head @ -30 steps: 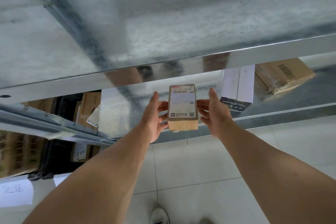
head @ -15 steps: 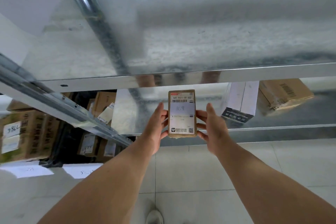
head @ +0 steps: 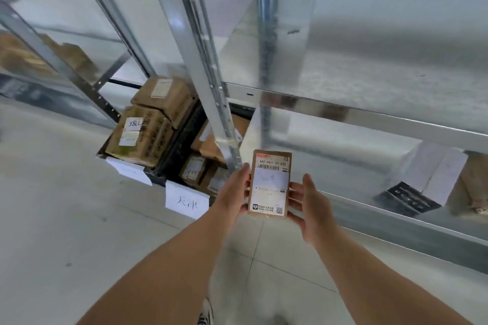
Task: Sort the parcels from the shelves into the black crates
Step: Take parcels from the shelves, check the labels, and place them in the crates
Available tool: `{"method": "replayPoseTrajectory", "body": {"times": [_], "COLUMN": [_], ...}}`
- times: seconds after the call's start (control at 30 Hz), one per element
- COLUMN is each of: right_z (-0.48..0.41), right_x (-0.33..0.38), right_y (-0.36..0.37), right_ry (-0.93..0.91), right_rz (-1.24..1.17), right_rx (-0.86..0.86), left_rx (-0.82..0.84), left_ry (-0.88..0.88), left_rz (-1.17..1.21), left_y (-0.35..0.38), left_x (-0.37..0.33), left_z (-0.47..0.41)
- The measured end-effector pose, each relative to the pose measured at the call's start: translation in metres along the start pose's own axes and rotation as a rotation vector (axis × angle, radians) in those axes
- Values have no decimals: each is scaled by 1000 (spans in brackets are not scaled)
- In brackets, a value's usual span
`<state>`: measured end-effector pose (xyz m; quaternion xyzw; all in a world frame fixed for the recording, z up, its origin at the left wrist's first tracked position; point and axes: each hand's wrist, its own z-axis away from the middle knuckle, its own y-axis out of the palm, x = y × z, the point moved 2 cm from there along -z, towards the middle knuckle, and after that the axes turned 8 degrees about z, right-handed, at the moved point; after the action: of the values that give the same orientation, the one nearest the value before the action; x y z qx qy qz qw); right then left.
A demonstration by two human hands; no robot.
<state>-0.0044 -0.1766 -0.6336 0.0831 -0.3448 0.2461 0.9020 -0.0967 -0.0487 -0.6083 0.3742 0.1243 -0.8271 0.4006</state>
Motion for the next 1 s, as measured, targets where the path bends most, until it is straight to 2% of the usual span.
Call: {"method": "replayPoseTrajectory", "body": {"times": [0.37, 0.77, 1.0], "right_z": [32, 26, -1], "right_x": [-24, -24, -14], "right_y": [207, 477, 580], "right_ry": [20, 51, 49], "right_rz": [197, 315, 327], "right_rx": [243, 273, 299], "left_rx": [-210, -274, -307], "left_ry": [20, 87, 81], "left_rz": [169, 238, 252], "left_y": [-214, -458, -549], "left_x": [-7, -67, -103], "left_z": [9, -34, -78]}}
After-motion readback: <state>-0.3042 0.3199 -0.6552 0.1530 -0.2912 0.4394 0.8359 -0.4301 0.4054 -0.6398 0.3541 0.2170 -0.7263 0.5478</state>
